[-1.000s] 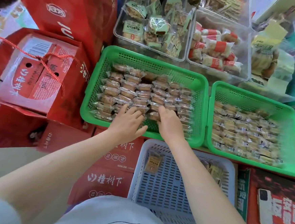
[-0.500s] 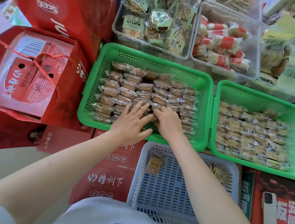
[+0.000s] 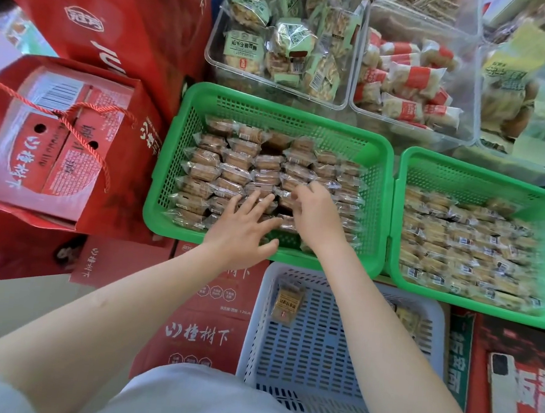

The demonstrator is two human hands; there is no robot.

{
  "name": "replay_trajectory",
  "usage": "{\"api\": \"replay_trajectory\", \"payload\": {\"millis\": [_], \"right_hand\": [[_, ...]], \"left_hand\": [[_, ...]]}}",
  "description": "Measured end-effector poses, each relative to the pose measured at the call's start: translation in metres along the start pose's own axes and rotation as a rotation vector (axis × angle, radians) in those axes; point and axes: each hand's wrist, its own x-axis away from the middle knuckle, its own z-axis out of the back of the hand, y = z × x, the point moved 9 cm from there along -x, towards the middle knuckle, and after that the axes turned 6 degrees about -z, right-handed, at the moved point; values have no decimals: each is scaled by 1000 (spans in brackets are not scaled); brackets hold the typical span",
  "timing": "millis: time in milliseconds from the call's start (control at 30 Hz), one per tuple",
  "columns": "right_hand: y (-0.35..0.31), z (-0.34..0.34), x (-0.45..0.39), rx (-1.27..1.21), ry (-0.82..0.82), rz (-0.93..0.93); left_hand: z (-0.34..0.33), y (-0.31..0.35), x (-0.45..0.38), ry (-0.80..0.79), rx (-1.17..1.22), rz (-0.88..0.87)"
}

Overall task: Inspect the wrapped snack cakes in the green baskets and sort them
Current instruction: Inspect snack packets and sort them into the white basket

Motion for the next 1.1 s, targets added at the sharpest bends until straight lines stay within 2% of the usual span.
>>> {"api": "replay_trajectory", "payload": {"millis": [67,200,400,833,1000,1100], "right_hand": [[1,4,-5,55,42,-43],[-2,-11,-9,192,-14,-69],[-6,-16,-15,226,-57,-38],[0,-3,-22,82,-251,-61],[8,7,-16,-123,-321,-121],[9,20,-9,-301,-284,-178]], "left_hand": [[1,0,0,5,-2,3],[1,-1,0,10,-9,4],[0,-1,0,21,-3,0],[-1,-2,0,21,15,-6],[1,-1,2,21,10,-4],[2,0,3,22,5,-10]]}}
